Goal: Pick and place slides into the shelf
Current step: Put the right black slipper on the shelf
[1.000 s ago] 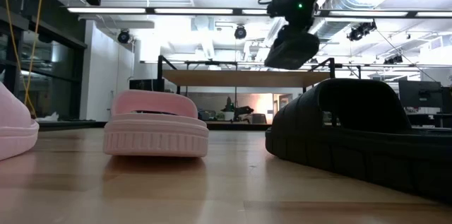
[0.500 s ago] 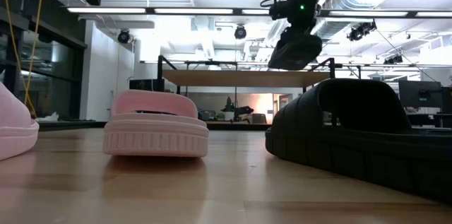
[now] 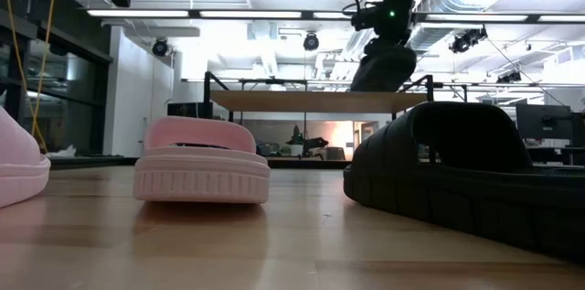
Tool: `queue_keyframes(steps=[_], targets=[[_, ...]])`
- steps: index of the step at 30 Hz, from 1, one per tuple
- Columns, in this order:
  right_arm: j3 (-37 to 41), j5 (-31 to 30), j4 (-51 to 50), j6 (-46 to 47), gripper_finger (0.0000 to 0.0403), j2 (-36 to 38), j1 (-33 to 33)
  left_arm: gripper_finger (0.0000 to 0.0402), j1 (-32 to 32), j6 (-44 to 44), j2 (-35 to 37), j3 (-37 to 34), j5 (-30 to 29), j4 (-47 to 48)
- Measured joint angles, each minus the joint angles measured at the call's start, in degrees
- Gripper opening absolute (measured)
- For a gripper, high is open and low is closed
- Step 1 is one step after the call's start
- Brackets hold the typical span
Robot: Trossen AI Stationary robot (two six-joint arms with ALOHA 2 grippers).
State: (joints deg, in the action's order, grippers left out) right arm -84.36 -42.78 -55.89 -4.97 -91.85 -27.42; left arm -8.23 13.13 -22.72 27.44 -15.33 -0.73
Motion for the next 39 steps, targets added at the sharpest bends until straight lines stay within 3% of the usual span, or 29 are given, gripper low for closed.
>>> queue_keyframes(steps=[9, 18, 24, 39], targets=[[0.0, 0.9, 0.4, 0.0, 0.0000, 0.0, 0.0, 0.0175, 0.0, 0.0, 0.0, 0.0, 0.0, 0.0], [7.7, -1.9, 11.3, -6.7, 0.0000, 0.0, -0.3, 0.0175, 0.0, 0.0, 0.0, 0.0, 0.0, 0.0], [8.4, -5.3, 11.5, -8.1, 0.0000, -0.1, -0.4, 0.0175, 0.0, 0.0, 0.0, 0.0, -0.7, 0.0], [8.4, -4.1, 9.4, -6.1, 0.0000, 0.0, -0.3, 0.0175, 0.0, 0.0, 0.0, 0.0, -0.8, 0.0]])
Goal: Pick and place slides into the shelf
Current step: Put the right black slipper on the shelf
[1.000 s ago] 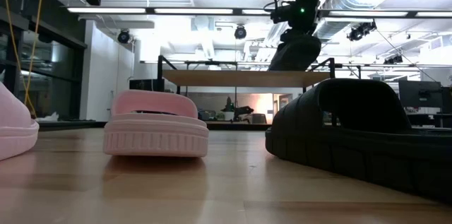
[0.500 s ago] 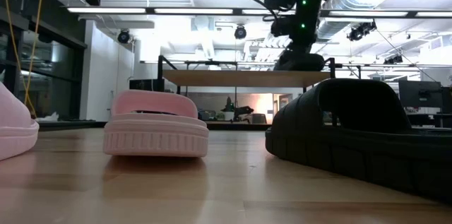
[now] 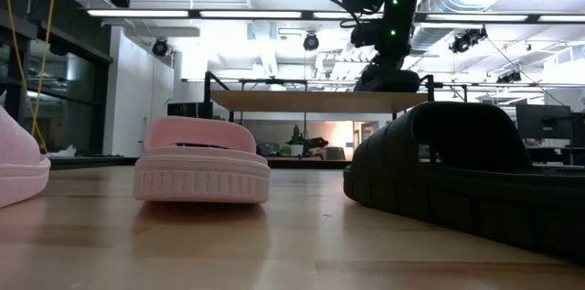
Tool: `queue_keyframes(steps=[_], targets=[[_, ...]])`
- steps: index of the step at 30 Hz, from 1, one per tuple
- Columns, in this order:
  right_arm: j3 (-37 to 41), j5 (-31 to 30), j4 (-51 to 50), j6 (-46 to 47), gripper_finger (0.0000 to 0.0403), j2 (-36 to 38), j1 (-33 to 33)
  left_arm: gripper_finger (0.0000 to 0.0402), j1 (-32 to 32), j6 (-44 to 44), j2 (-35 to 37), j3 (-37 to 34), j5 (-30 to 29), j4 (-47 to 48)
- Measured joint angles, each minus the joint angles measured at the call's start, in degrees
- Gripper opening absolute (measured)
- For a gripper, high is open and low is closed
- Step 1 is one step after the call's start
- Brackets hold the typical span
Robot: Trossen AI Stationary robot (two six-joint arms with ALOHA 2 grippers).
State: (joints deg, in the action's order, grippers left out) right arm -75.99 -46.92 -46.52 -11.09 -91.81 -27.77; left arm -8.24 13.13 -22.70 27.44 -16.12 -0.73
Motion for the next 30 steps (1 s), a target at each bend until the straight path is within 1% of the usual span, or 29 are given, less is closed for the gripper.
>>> queue_keyframes(steps=[5, 8, 15, 21, 27, 30], targets=[[0.0, 0.1, -1.7, 2.1, 0.0000, 0.1, 0.0, 0.0175, 0.0, 0.0, 0.0, 0.0, -0.1, 0.0], [-0.1, 1.8, -1.9, 2.1, 0.0000, 0.2, 0.0, 0.0175, 0.0, 0.0, 0.0, 0.0, -0.1, 0.0], [-0.1, 2.0, -3.2, 2.0, 0.0000, 0.2, 0.2, 0.0175, 0.0, 0.0, 0.0, 0.0, -0.1, 0.0], [-0.1, -0.7, -4.5, 0.5, 0.0000, 0.2, 0.2, 0.0175, 0.0, 0.0, 0.0, 0.0, -0.1, 0.0], [-0.1, 1.0, -4.5, 0.1, 0.0000, 0.2, 0.2, 0.0175, 0.0, 0.0, 0.0, 0.0, -0.1, 0.0], [-0.1, 1.9, -4.4, 0.0, 0.0007, 0.2, 0.2, 0.0175, 0.0, 0.0, 0.0, 0.0, -0.1, 0.0]])
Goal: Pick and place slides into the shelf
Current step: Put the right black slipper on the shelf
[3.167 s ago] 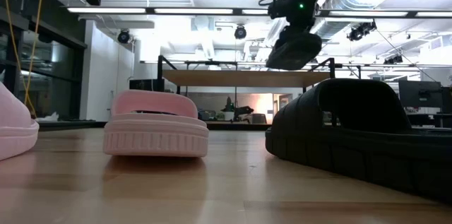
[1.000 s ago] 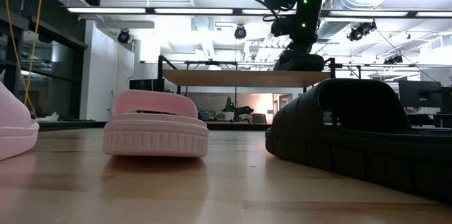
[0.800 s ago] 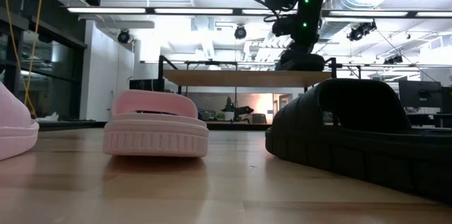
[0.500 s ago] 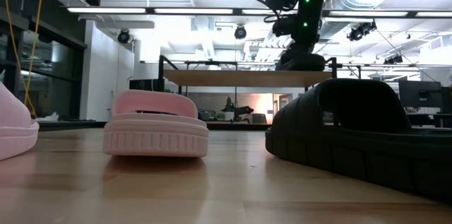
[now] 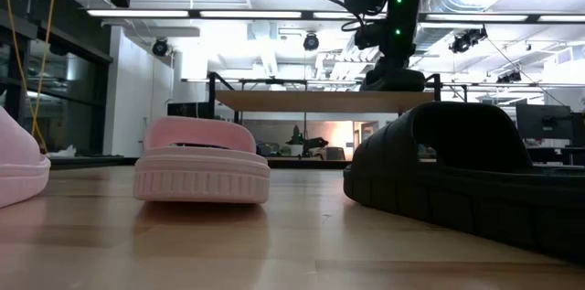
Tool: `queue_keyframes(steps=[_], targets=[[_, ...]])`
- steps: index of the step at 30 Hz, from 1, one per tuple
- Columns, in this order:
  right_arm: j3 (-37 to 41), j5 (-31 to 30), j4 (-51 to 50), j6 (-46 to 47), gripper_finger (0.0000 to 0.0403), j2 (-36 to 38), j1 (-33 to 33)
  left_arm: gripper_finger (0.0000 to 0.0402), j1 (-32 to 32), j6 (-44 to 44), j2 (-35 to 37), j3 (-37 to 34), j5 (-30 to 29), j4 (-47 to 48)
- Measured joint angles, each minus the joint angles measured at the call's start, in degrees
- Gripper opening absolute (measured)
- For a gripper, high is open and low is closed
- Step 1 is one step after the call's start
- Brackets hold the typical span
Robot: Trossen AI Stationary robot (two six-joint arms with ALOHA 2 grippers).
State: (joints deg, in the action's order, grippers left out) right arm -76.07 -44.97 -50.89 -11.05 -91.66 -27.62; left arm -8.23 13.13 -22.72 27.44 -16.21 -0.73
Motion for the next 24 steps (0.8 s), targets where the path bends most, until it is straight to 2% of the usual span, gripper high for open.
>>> queue_keyframes(steps=[13, 24], targets=[[0.1, 0.9, 0.2, -1.0, 0.0100, -0.1, 0.0, 0.0175, 0.0, 0.0, 0.0, 0.0, 0.0, 0.0], [0.1, -0.6, -0.2, -1.0, 0.0113, -0.1, 3.1, 0.0175, 0.0, 0.0, 0.0, 0.0, 0.0, 0.0]])
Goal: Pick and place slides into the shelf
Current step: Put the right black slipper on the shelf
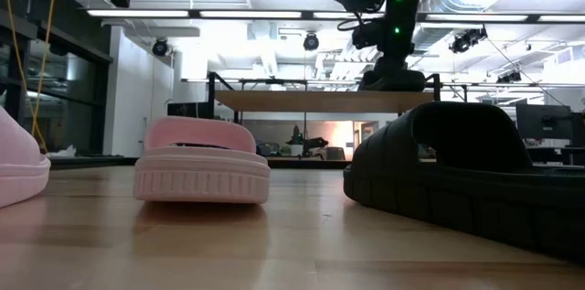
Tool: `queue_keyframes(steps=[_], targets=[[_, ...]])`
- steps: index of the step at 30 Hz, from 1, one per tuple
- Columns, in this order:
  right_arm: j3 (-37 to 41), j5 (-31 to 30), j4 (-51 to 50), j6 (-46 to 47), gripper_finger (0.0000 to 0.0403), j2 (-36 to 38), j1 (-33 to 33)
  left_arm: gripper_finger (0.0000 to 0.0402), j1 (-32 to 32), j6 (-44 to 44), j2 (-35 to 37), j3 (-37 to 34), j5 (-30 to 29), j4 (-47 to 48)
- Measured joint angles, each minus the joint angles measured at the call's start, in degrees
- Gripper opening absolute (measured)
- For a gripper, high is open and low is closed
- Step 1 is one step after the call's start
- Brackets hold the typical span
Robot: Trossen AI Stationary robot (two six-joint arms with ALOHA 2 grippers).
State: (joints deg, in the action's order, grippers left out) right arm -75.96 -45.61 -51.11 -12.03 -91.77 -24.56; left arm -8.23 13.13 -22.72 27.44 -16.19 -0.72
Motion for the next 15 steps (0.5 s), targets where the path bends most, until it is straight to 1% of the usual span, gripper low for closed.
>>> queue_keyframes(steps=[6, 12, 15], targets=[[0.0, -0.4, 0.1, 0.5, 0.0113, 0.0, 1.4, 0.0175, 0.0, 0.0, 0.0, 0.0, 0.0, 0.0], [0.0, -0.3, -0.7, 1.2, 0.0113, 0.2, 0.7, 0.0175, 0.0, 0.0, 0.0, 0.0, 0.0, 0.0], [0.0, 1.3, -1.3, 1.5, 0.0116, 0.3, 0.1, 0.0175, 0.0, 0.0, 0.0, 0.0, 0.0, 0.0]])
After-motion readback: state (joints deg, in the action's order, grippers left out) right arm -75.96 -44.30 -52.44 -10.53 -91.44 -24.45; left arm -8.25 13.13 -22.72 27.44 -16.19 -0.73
